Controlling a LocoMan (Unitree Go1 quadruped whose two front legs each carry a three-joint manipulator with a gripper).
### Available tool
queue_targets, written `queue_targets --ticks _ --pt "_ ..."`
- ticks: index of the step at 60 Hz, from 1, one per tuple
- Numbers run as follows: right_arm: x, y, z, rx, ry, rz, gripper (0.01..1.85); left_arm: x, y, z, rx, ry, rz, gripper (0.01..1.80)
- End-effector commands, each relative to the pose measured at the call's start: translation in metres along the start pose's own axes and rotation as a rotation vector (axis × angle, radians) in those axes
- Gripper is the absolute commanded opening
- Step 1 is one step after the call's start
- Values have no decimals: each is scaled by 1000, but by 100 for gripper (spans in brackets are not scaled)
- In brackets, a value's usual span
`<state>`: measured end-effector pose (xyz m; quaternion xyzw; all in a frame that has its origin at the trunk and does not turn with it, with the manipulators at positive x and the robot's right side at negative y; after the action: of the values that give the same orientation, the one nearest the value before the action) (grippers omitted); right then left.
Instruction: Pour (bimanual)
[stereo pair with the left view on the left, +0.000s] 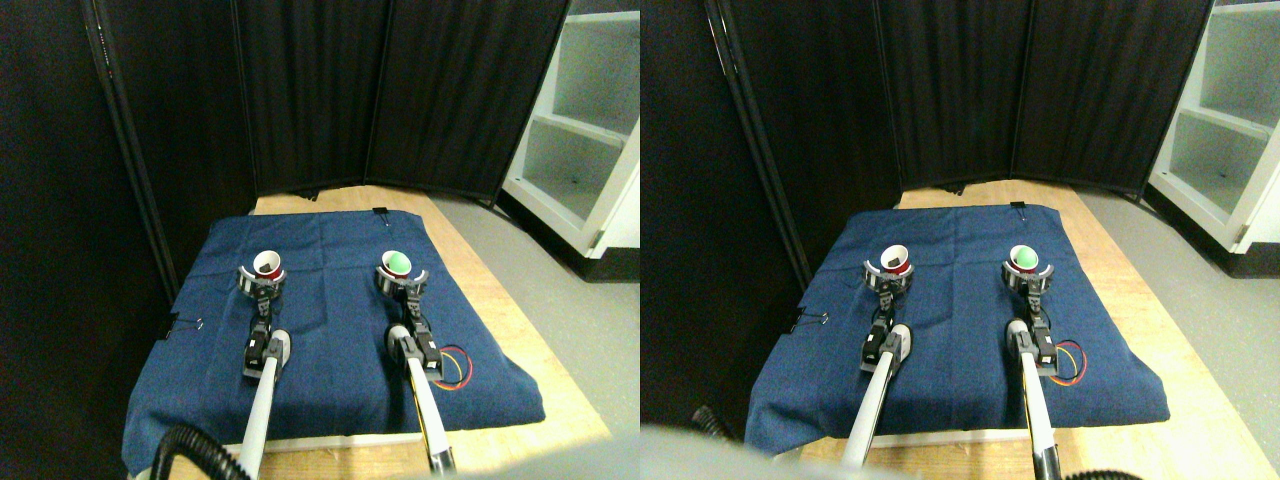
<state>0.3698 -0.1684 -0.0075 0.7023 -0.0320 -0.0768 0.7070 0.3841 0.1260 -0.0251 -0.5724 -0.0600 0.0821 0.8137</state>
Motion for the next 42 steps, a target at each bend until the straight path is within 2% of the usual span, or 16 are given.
queue_targets --ticks 1,9,21,33,42 --pt "8 -1 -1 -23 -8 1 106 6 12 -1 -13 -5 -1 107" --pt "13 -4 0 -3 -12 -14 106 8 12 -3 -7 -22 12 106" --pt "22 -10 1 22 12 -40 118 13 15 -7 -2 -25 30 103" --pt "21 -11 -1 25 28 -45 116 10 16 -9 8 -18 42 108" --pt "20 -10 -1 20 31 -45 118 9 17 -10 0 -51 51 106"
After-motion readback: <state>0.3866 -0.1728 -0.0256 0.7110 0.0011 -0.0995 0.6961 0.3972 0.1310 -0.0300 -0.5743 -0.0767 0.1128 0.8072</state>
